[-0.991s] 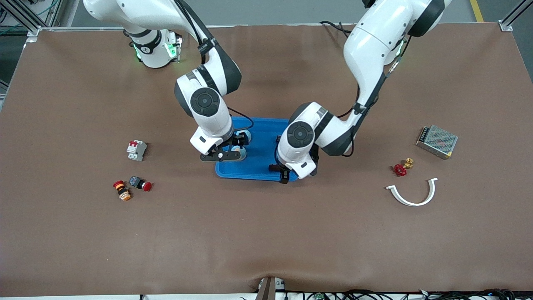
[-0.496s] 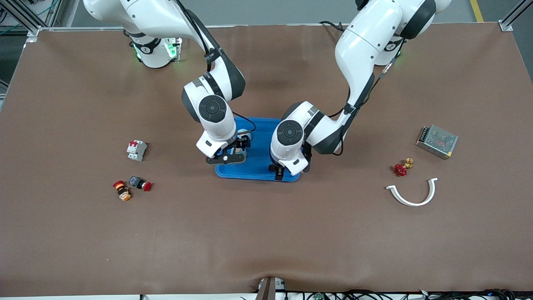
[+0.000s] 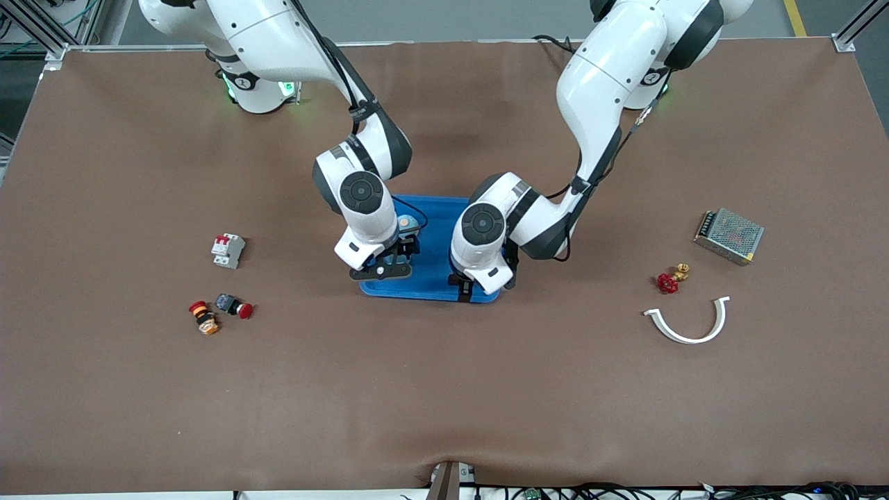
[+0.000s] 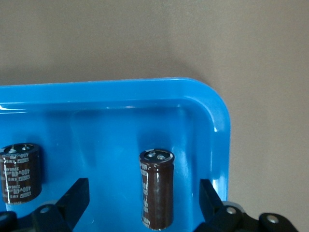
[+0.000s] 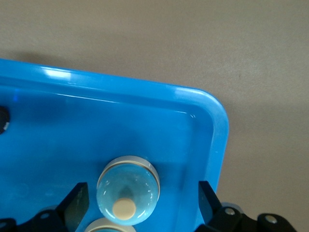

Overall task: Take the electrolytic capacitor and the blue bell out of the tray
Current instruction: 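Close the left gripper on a capacitor while the right gripper lowers to a dome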

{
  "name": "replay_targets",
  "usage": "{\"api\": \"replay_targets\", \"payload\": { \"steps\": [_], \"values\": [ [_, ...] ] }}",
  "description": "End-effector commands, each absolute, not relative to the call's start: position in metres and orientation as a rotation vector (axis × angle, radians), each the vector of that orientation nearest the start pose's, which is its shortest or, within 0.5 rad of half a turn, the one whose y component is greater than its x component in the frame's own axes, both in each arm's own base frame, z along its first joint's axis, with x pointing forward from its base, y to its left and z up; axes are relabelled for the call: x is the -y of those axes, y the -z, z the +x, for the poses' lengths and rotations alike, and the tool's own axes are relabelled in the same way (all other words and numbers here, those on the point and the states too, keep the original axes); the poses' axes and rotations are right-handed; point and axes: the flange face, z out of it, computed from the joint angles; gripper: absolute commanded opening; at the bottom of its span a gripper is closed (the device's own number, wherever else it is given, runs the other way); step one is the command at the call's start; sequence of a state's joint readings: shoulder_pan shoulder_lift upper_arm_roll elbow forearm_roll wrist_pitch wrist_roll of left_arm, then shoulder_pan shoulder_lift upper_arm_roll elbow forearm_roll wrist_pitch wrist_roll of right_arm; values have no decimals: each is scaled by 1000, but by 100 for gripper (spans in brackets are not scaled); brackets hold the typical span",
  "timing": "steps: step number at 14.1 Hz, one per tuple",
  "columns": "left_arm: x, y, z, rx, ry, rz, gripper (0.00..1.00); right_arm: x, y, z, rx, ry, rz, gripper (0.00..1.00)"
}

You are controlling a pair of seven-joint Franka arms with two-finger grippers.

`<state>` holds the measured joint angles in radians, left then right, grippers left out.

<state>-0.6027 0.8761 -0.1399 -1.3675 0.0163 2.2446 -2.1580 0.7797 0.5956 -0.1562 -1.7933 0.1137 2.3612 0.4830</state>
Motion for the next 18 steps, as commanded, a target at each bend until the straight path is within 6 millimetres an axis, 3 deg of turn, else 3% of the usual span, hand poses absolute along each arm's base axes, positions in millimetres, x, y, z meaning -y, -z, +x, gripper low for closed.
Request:
{"api": "replay_targets", "payload": {
  "steps": [1,8,9,11,12,13,18],
  "values": [
    [492,-192,556,2097,-114,-2379,100,-390,-216,519,155,-6,-3153,100],
    [496,-183,552,2093,-114,-2388,100,-398,-208,511,149,-16,-3151,100],
    [496,-183,552,2095,-114,-2387,96,-399,-207,511,152,-12,-3150,100],
    [497,-184,551,2091,-112,-2388,61,-402,-198,508,162,-8,-3152,100],
    [496,-185,551,2085,-108,-2387,24,-402,-195,507,164,-9,-3154,100],
    [495,-185,552,2078,-106,-2393,0,-402,-195,508,162,-7,-3154,100],
    [495,-188,540,1927,-36,-2401,0,-404,-189,507,169,8,-3151,100]
  ]
}}
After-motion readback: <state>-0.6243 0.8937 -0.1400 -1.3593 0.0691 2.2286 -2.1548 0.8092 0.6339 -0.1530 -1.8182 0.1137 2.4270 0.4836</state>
